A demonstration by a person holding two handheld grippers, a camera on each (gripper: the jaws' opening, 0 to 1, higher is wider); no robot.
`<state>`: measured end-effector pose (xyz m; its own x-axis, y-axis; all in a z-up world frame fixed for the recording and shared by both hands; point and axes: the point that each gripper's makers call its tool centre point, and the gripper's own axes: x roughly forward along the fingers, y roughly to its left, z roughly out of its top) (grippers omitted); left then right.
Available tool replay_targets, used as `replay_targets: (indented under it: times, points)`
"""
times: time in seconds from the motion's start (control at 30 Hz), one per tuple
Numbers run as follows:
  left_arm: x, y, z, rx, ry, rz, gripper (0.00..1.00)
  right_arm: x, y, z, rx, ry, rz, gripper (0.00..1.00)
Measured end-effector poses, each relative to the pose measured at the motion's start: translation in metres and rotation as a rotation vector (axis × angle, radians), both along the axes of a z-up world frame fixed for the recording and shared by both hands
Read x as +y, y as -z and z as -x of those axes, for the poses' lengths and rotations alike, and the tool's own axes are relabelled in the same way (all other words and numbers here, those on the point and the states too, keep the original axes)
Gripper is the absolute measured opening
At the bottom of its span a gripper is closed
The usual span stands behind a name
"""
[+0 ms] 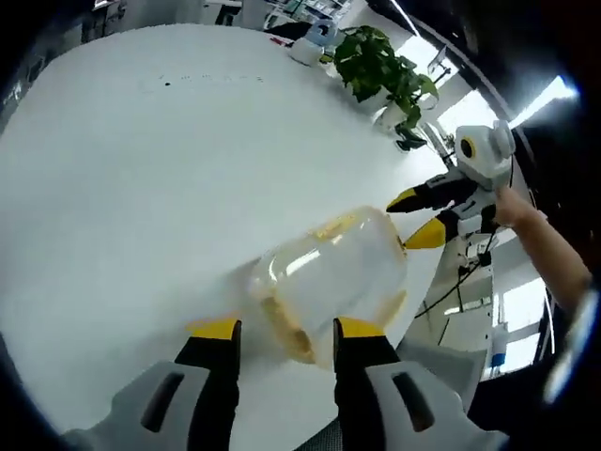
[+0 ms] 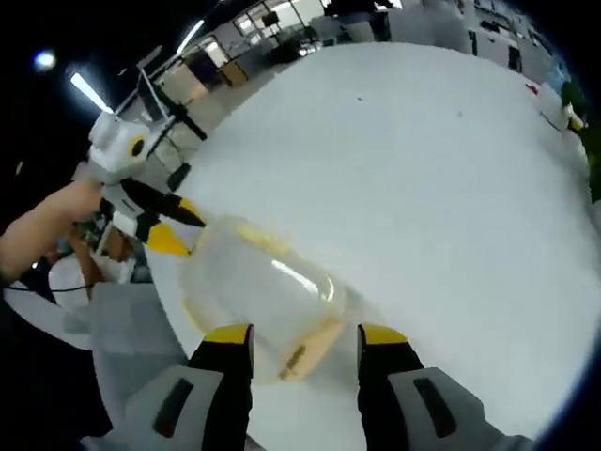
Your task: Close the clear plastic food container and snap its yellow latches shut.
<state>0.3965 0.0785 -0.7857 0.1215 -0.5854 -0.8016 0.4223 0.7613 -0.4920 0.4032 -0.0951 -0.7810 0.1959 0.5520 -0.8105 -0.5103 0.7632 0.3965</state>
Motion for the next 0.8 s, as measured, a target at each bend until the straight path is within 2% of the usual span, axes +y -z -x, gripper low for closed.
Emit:
replay_targets:
  times: [0.07,0.13,0.2,0.27,0.4,0.5,0.63,0.8]
  points:
    - [-0.001,0.000,0.002,0.042,-0.060,0.017,0.36,0.000,0.001,0.003,0.027,0.026,0.001,0.41]
    - [0.002,0.004,0.005,0.098,-0.119,-0.001,0.33,0.000,0.005,0.006,0.049,0.040,0.002,0.40]
    - [0.002,0.007,0.007,0.110,-0.120,-0.006,0.32,0.002,0.006,0.012,0.080,0.057,-0.015,0.38]
    - [-0.001,0.008,0.010,0.115,-0.119,-0.003,0.30,0.002,0.005,0.009,0.070,0.092,-0.030,0.37]
    - [-0.003,0.009,0.012,0.135,-0.144,0.006,0.30,0.000,0.009,0.009,0.090,0.118,-0.029,0.36]
    - [-0.004,0.013,0.012,0.129,-0.141,-0.003,0.31,-0.002,0.013,0.012,0.089,0.095,-0.002,0.33]
    - [-0.007,0.012,0.013,0.136,-0.149,0.009,0.31,0.005,0.014,0.016,0.100,0.088,-0.014,0.31]
    - [-0.011,0.011,0.015,0.186,-0.190,0.052,0.26,0.008,0.015,0.013,0.105,0.095,-0.026,0.30]
